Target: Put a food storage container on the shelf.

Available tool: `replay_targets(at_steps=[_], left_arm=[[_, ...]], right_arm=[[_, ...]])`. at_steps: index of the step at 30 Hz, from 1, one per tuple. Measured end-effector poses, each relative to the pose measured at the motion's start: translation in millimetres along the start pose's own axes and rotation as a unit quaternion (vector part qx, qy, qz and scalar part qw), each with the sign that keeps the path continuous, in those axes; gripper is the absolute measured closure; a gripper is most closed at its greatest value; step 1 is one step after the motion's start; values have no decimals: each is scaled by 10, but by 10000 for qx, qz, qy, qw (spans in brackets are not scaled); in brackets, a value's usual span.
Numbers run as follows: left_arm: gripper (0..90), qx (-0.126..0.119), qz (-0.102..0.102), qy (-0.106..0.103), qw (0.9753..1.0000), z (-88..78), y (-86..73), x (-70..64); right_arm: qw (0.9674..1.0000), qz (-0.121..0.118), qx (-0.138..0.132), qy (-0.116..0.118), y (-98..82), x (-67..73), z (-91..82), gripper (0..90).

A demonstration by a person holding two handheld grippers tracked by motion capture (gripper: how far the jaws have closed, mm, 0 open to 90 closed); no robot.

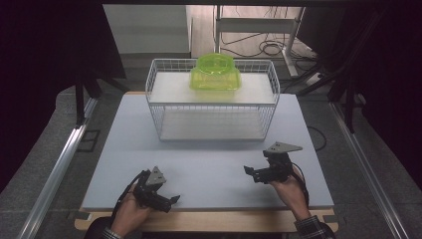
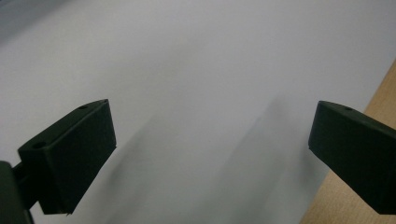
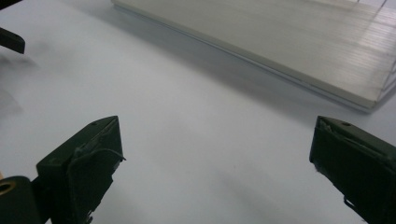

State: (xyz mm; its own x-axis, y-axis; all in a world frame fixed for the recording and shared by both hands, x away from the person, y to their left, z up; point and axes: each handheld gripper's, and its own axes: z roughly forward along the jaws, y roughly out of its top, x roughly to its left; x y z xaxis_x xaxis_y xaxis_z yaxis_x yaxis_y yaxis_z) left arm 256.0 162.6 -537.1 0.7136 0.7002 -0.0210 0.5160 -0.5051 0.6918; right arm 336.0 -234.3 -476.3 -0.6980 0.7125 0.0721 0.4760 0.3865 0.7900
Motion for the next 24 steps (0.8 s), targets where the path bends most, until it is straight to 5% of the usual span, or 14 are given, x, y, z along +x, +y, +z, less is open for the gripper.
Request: replay_targets(at_steps=[24], left_arm=[[1,212,154,148,9995,43,-16,-24]], right_arm=[[9991,61,364,-200,-389,-57,-14,26]])
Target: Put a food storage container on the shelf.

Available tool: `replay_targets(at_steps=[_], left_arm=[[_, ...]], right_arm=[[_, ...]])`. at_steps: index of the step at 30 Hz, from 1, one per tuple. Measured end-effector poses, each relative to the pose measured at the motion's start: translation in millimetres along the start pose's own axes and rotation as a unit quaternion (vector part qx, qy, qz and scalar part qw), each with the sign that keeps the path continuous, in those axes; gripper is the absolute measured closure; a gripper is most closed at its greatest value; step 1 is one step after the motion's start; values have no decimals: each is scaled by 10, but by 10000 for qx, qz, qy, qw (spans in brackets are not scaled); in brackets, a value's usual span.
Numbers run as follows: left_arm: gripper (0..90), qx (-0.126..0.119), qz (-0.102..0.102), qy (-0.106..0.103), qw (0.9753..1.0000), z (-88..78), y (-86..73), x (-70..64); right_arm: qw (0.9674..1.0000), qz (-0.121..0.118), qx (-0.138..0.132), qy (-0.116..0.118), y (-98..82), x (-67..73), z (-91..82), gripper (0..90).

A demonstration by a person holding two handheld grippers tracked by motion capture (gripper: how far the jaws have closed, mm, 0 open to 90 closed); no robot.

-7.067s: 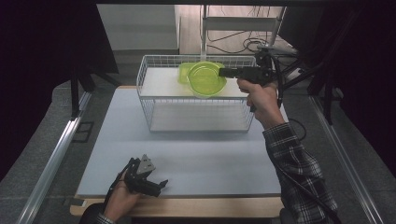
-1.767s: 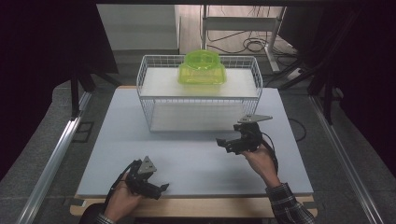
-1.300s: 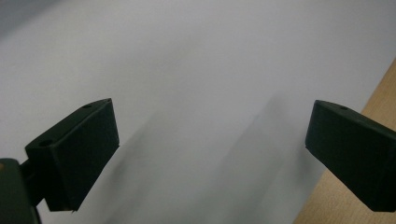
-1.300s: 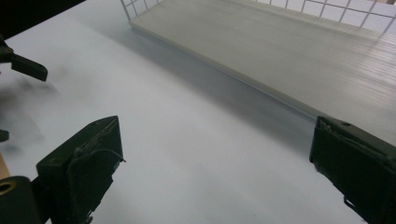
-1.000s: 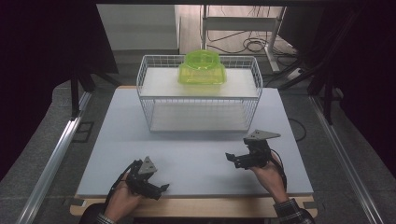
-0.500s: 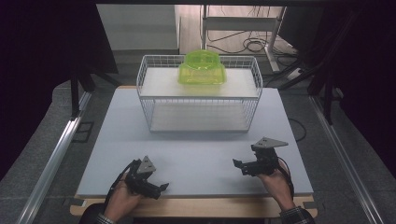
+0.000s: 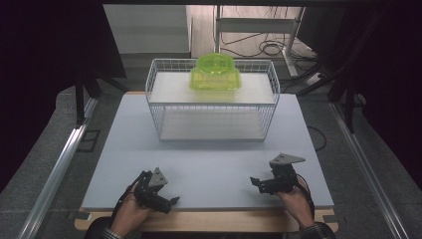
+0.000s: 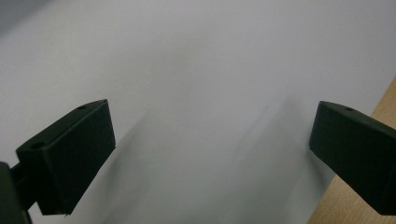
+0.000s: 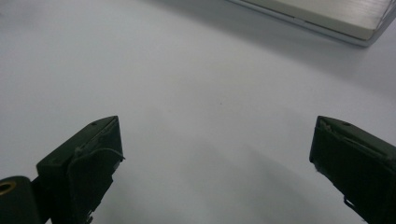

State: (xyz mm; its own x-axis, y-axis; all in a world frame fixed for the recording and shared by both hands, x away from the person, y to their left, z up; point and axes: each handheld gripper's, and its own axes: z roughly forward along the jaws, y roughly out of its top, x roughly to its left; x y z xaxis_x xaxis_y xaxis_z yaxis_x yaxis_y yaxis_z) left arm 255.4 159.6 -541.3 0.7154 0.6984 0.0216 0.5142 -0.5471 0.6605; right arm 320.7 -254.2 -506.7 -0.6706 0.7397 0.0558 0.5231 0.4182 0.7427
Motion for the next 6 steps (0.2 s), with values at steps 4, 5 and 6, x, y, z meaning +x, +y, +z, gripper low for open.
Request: replay_targets(at_steps=[4,5,6], left_arm=[[0,24,11,29,10000,0,1,-1],[0,20,10,35,10000,-1,3,0],[0,14,10,38,10000,-2,5,0]], right_arm=[[10000,-1,88,-27,-23,-10,34,26],[10000,9,85,-39,-26,-11,39,26],[9999,-2,93,-66,-28,-16,42,26]])
